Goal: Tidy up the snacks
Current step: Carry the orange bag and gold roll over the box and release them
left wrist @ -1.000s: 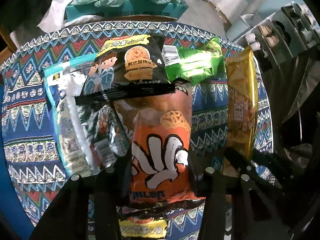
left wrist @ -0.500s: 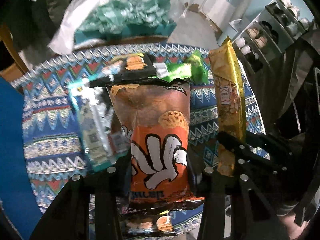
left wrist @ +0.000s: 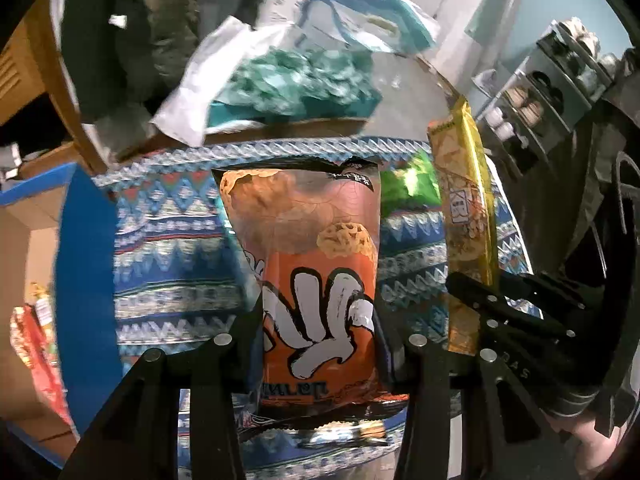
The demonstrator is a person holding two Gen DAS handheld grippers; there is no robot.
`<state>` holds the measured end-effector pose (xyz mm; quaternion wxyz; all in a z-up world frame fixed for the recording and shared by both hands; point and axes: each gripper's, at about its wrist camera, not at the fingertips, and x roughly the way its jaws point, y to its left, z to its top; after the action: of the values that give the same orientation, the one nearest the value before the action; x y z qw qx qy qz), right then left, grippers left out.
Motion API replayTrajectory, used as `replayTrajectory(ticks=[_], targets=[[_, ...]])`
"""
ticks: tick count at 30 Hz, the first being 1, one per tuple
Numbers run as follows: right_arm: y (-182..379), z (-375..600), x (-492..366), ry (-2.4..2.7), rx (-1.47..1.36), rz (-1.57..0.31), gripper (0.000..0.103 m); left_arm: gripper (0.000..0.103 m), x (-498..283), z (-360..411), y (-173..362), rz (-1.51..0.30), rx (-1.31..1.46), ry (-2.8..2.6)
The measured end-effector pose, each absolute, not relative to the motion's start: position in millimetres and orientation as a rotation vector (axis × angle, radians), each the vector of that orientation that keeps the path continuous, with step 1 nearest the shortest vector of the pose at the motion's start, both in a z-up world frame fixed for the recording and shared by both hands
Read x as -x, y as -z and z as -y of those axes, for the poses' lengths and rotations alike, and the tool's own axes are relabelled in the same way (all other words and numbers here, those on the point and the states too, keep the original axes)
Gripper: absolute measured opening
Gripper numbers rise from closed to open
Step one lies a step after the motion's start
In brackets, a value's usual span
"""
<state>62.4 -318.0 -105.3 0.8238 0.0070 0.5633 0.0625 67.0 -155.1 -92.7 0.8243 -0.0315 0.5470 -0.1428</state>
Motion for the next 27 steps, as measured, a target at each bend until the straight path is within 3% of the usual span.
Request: replayTrajectory(ticks=[27], targets=[[66.3, 160.1, -73.7, -0.409, 0.088, -1.156, 0.026, 0.045, -47.6, -5.0, 56.8, -1.059, 0.13, 0.047]])
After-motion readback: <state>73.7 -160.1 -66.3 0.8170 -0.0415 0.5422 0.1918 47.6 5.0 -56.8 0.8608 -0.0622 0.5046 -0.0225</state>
